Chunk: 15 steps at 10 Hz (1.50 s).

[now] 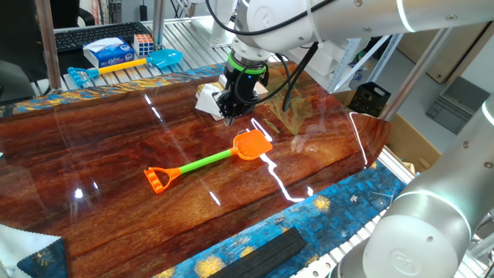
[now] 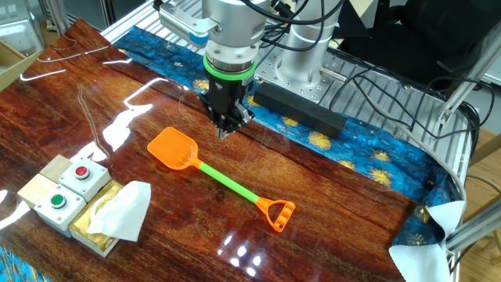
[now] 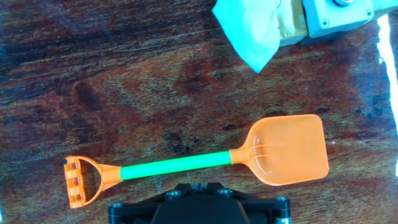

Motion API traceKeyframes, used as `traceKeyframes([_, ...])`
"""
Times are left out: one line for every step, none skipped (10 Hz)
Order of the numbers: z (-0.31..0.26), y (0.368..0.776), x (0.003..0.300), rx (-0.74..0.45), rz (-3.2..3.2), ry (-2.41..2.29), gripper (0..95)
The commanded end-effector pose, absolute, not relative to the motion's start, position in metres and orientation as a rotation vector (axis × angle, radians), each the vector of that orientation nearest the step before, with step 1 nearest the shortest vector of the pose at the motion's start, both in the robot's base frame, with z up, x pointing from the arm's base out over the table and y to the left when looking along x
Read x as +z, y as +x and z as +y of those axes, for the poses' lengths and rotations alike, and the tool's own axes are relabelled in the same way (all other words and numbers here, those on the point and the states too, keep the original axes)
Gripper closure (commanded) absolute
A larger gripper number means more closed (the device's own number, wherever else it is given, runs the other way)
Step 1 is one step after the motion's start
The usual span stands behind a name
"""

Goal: Use a shovel to scoop up an object

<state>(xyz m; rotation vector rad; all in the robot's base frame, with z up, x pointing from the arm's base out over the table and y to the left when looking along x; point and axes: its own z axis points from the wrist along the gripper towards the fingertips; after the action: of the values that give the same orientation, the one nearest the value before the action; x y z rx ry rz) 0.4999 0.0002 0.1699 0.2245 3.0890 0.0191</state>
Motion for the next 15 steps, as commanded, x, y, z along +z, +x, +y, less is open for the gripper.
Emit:
traceKeyframes([0.0,0.5,0.17,0.019,3.091,0.224,95.0])
traceKeyframes([0.031,0.481,0.153,0.078,3.072,0.63,95.0])
traceKeyframes([0.031,0.481,0.153,0.076,3.089,0.532,95.0])
traceKeyframes([0.031,0.481,0.153,0.075,3.097,0.472,95.0])
traceKeyframes([0.031,0.481,0.153,0.072,3.101,0.456,95.0])
traceKeyframes([0.032,0.481,0.154,0.074,3.101,0.485,95.0])
traceKeyframes([0.034,0.48,0.154,0.118,3.073,0.669,95.0])
traceKeyframes([0.036,0.479,0.154,0.171,3.037,0.857,95.0])
traceKeyframes([0.037,0.478,0.153,0.175,3.022,0.919,95.0])
traceKeyframes([0.043,0.478,0.15,0.169,2.967,1.087,76.0])
traceKeyframes([0.046,0.477,0.148,0.171,2.907,1.256,76.0])
traceKeyframes([0.047,0.478,0.147,0.188,2.837,1.433,57.0])
traceKeyframes([0.049,0.478,0.144,0.19,2.794,1.525,57.0])
traceKeyframes([0.052,0.478,0.141,0.18,2.771,1.564,57.0])
traceKeyframes([0.056,0.478,0.135,0.165,2.715,1.658,57.0])
